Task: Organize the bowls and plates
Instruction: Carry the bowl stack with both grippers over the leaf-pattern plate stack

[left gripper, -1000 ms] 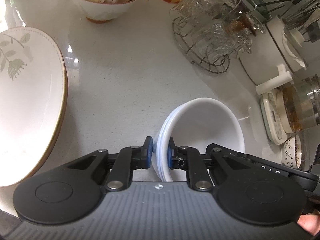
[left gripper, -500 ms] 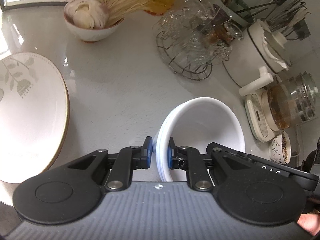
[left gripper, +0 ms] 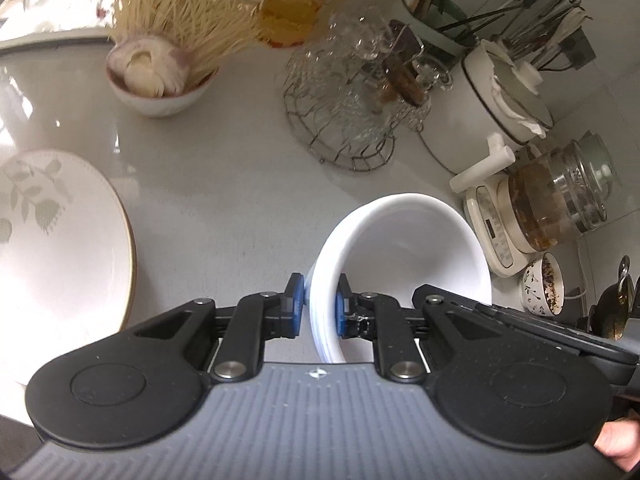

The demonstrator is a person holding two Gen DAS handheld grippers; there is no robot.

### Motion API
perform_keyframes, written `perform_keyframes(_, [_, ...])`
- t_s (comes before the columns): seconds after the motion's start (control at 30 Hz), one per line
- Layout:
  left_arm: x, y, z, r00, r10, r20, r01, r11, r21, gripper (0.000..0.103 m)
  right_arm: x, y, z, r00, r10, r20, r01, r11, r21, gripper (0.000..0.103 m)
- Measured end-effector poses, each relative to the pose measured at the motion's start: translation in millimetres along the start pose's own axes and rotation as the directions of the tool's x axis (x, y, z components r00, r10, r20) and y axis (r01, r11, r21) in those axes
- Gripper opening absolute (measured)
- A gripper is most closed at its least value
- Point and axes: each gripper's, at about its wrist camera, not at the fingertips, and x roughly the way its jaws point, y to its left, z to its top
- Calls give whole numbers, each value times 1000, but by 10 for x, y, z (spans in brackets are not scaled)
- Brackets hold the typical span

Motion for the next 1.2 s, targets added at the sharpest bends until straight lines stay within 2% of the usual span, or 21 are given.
perform_keyframes(0.53, [-351,284,163,996,-24,90,22,1000,22,18,31,469,117,997,15,72,-11,998,-54,21])
perform_keyframes(1.2, [-745,1122,247,987,53,154,-47,998,-43,18,509,1223,73,995,96,29,-92,988,-128,22])
